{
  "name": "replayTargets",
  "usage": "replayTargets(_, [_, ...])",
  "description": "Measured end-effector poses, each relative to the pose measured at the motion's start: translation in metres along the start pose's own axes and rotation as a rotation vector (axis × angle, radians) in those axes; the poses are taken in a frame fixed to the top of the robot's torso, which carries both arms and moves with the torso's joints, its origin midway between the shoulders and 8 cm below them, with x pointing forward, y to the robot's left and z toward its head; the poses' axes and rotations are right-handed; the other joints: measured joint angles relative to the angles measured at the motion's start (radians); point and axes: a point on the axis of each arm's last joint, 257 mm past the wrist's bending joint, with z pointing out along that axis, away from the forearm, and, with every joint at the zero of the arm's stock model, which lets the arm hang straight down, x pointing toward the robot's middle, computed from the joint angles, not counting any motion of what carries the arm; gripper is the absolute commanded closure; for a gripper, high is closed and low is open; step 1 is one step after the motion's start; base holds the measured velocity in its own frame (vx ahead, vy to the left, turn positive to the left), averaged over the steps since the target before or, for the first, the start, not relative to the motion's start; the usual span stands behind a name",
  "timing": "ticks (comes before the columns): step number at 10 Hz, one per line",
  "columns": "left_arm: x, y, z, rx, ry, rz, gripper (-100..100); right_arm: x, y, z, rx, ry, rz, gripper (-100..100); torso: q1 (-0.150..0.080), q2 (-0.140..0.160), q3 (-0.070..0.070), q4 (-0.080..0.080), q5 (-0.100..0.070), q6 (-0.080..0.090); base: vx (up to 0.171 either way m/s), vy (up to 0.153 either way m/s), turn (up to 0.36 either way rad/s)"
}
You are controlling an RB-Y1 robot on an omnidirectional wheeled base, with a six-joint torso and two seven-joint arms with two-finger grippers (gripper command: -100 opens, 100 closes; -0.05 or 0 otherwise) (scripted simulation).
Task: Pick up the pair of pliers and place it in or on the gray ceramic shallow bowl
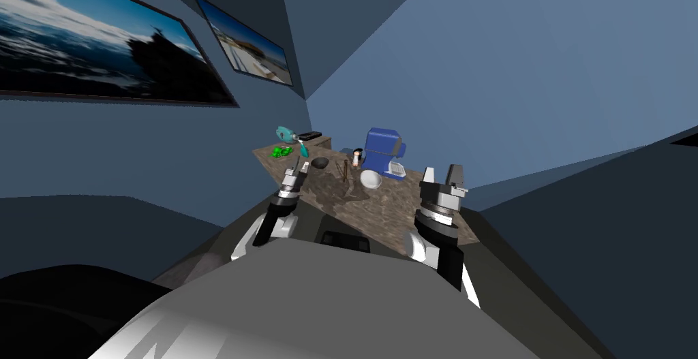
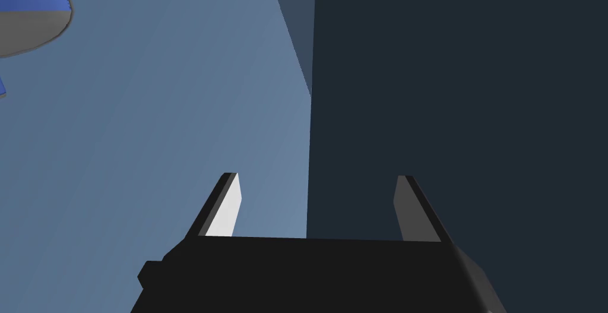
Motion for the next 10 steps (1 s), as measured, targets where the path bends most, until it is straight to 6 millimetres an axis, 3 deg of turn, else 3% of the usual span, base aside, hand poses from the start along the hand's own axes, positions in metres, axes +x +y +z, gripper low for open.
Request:
replayTargets(6, [0.010, 0.059, -0.011, -0.120, 0.123, 0.236, -100, 0.000, 0.000, 0.000, 0.000, 0.000, 0.000, 0, 0.000, 0.000, 0.000, 0.000, 0.000, 0.000, 0.019, -0.077, -0.080])
replayTargets(10, [0.006, 0.099, -0.026, -0.200, 0.213, 0.414, -100, 0.000, 0.000, 0.000, 0.000, 0.000, 0.000, 0, 0.000, 0.000, 0.000, 0.000, 0.000, 0.000, 0.029, -0.081, -0.076])
